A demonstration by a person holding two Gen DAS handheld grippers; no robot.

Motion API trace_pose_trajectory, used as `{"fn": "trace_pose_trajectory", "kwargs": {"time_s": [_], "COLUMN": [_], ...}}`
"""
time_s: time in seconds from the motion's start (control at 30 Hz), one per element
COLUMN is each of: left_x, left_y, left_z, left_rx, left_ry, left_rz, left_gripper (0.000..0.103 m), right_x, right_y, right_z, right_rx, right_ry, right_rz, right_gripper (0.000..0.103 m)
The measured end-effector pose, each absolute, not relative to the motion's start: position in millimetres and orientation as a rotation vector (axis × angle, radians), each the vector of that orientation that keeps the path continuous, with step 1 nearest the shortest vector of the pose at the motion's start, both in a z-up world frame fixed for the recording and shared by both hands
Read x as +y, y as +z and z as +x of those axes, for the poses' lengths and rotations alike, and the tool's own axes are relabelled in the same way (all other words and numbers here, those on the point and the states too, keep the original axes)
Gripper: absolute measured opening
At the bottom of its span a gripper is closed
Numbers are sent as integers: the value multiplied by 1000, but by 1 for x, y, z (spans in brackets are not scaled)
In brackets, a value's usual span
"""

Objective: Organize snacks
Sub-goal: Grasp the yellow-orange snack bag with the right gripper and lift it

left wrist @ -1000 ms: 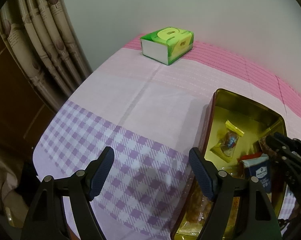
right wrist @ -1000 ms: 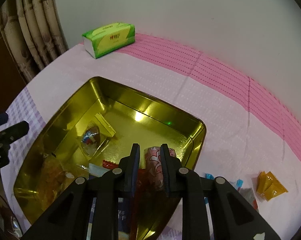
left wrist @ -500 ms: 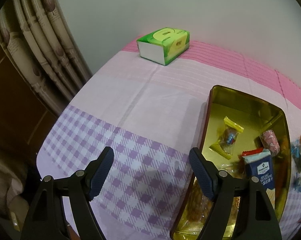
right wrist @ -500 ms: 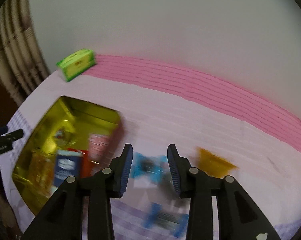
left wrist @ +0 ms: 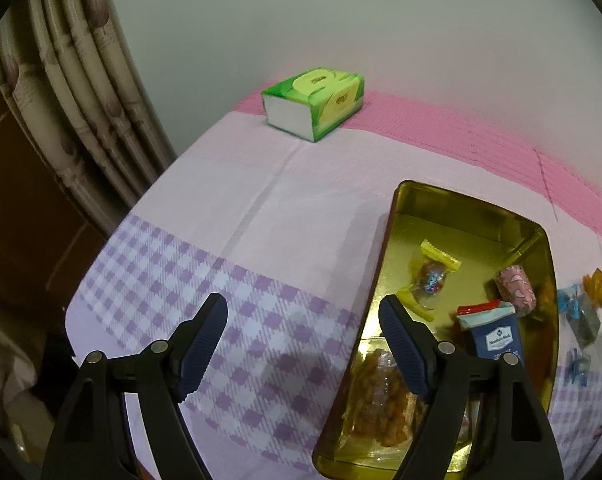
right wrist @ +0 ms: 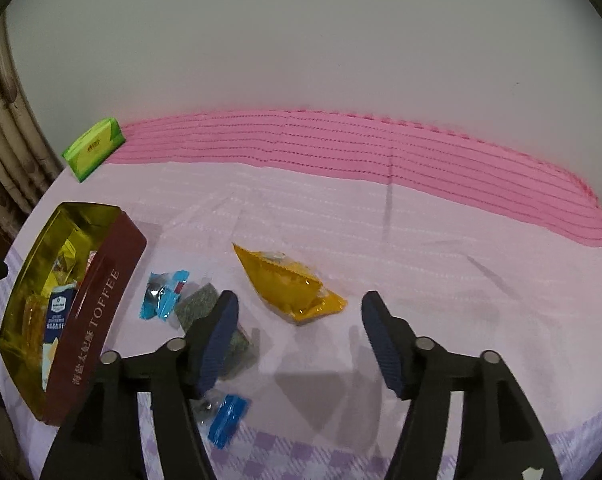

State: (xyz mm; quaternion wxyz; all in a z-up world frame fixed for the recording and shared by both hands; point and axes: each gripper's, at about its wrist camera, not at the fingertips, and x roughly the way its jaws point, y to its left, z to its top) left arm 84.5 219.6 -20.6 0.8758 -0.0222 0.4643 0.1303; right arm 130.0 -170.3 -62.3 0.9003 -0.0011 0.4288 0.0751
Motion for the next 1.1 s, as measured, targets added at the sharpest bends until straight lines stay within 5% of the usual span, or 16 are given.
{"fn": "trace_pose_trajectory", "kwargs": {"time_s": [0.37,0.43,0.5,1.1], "left_x": [195,188,177,54], "left_y": [-11,-10,-9,-3], "left_z": [79,78,77,64], "left_rx": [911,921,927,961], "left_ry": [151,113,85,-175], "left_rz": [-50,-78,-82,20], "left_gripper": [79,79,80,80], "right_x": [-169,-167,-166,-231], "right_y": [-90,-94,-98,-104], "right_z": [158,160,162,124], "right_rx": [884,880,880,841], "right_ry": [186,196,203,52], "right_rz": [-58,-72,-80,-14], "right_gripper": [62,57,41,36]}}
